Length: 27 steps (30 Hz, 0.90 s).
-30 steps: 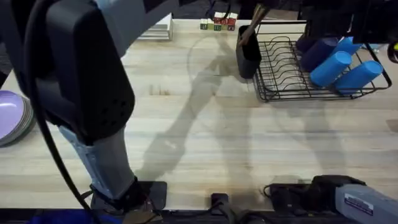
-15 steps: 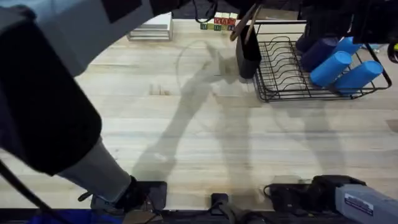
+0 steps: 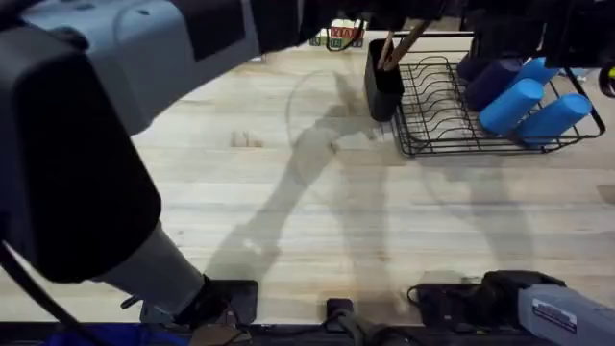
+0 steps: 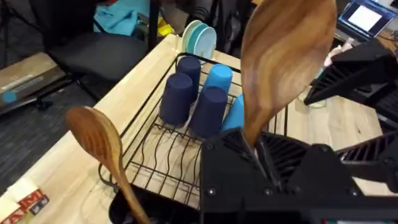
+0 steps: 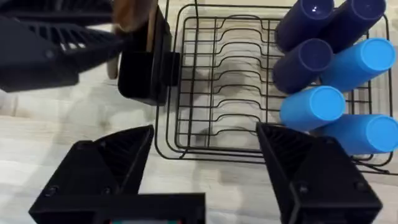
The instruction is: Pick up the spoon on the table one by one and put them onto the rack
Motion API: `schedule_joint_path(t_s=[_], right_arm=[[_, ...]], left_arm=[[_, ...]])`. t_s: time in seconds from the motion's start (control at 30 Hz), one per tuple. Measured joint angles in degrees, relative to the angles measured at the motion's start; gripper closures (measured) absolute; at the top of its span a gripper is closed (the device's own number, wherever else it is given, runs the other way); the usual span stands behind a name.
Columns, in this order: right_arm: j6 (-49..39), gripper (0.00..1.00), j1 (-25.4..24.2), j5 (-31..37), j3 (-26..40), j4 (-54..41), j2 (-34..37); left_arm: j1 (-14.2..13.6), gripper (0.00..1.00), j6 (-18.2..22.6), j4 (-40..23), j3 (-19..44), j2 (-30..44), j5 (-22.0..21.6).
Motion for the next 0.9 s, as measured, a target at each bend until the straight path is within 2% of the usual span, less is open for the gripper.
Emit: schedule_joint_path(t_s=[0.33, 0.57, 0.9], right_arm=[[0.0, 0.005, 0.0, 0.0, 0.0, 0.0, 0.0], [0.0, 0.005, 0.0, 0.0, 0.0, 0.0, 0.0], [0.0, 0.005, 0.0, 0.0, 0.0, 0.0, 0.0]], left_arm=[[-0.1, 0.957, -1.2, 8.9, -6.1, 0.0, 0.0], [-0.1, 0.957, -4.7, 16.6, -9.4, 0.0, -0.6], [-0.1, 0.957, -7.5, 16.1, -9.9, 1.7, -2.0]])
